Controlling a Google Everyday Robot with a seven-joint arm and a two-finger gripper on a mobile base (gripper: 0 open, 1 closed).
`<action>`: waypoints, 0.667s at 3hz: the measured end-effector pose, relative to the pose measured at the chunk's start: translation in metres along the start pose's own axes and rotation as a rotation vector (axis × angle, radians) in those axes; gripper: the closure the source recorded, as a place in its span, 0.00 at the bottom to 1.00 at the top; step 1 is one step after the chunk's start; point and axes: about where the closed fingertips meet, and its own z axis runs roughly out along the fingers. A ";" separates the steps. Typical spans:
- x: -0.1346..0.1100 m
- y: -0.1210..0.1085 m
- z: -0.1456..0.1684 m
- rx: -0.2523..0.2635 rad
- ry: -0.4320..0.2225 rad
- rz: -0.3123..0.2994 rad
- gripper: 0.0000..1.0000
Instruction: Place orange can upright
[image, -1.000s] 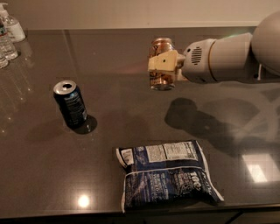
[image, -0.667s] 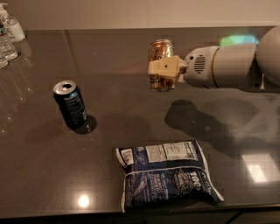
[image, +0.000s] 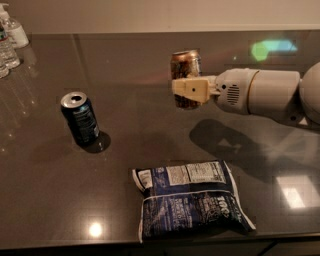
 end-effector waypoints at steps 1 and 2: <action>0.001 -0.002 0.001 0.000 -0.005 -0.007 1.00; 0.000 -0.002 0.001 0.024 0.018 -0.017 1.00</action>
Offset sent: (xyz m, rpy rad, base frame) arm -0.0019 -0.0006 -0.0006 0.0177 -0.0919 0.0578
